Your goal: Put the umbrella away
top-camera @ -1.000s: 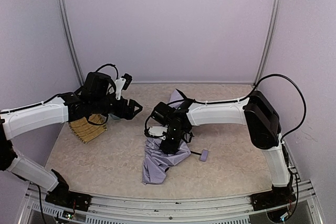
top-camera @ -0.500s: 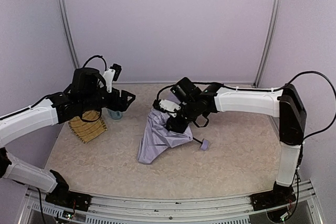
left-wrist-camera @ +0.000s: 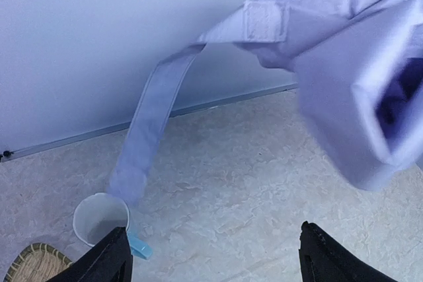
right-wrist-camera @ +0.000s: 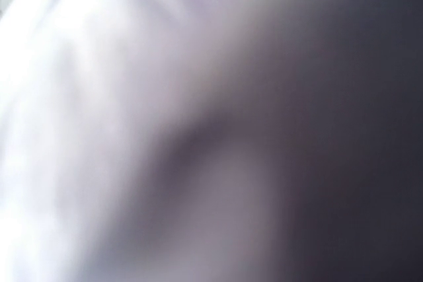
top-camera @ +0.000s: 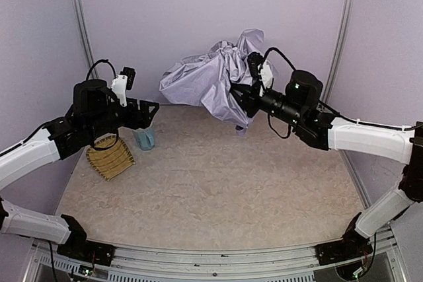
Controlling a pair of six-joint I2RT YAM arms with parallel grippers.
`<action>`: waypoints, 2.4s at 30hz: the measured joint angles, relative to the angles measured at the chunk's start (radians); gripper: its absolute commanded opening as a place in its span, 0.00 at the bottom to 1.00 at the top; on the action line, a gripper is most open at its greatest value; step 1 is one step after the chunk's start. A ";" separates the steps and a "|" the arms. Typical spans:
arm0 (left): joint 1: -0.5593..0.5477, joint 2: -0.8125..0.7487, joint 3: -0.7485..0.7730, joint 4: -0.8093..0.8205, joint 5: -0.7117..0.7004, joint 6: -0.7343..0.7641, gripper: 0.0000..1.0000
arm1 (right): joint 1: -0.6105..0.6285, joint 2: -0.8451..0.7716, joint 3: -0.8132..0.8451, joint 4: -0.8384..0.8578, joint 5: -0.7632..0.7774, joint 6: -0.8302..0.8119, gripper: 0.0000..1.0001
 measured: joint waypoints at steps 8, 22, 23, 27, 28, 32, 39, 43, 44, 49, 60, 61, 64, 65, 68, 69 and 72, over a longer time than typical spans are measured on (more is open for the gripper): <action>-0.002 0.029 0.000 0.000 0.009 -0.028 0.85 | 0.014 -0.084 -0.603 0.534 0.015 0.077 0.00; -0.088 0.203 0.079 -0.002 -0.019 -0.010 0.85 | 0.066 0.375 -0.985 1.122 0.100 0.144 0.00; -0.092 0.206 0.082 -0.002 -0.020 -0.008 0.85 | 0.066 0.302 -0.970 1.080 0.096 0.109 0.00; -0.094 0.207 0.082 0.004 0.024 0.009 0.86 | 0.066 0.070 -0.732 0.782 0.070 0.029 0.00; -0.094 0.208 0.082 0.009 0.048 0.014 0.87 | 0.066 0.037 -0.642 0.710 0.053 0.006 0.00; -0.122 0.210 0.066 0.075 0.206 0.045 0.96 | 0.066 -0.037 -0.474 0.599 -0.005 -0.072 0.00; -0.162 0.197 0.064 0.254 0.448 0.100 0.99 | 0.068 -0.068 -0.312 0.391 -0.144 -0.130 0.00; -0.137 0.198 0.064 0.338 0.549 0.086 0.99 | 0.084 -0.091 -0.281 0.342 -0.187 -0.136 0.00; -0.127 0.199 0.064 0.354 0.575 0.076 0.99 | 0.094 -0.098 -0.276 0.333 -0.195 -0.138 0.00; -0.116 0.167 0.002 0.450 0.656 0.048 0.99 | 0.123 -0.108 -0.272 0.317 -0.219 -0.144 0.00; -0.080 0.137 -0.056 0.550 0.747 -0.018 0.86 | 0.141 -0.107 -0.265 0.301 -0.276 -0.180 0.00; -0.080 0.150 -0.048 0.556 0.757 -0.025 0.82 | 0.141 -0.106 -0.262 0.293 -0.279 -0.187 0.00; -0.080 0.186 -0.026 0.575 0.785 -0.037 0.66 | 0.140 -0.101 -0.254 0.269 -0.282 -0.206 0.00; -0.080 0.192 -0.026 0.579 0.792 -0.037 0.58 | 0.140 -0.100 -0.252 0.259 -0.282 -0.213 0.00; -0.081 0.203 -0.026 0.582 0.803 -0.035 0.29 | 0.137 -0.100 -0.250 0.225 -0.282 -0.234 0.00; -0.082 0.205 -0.025 0.581 0.801 -0.028 0.21 | 0.135 -0.100 -0.250 0.219 -0.282 -0.241 0.00; -0.086 0.206 -0.024 0.571 0.788 -0.010 0.04 | 0.119 -0.100 -0.250 0.209 -0.274 -0.253 0.10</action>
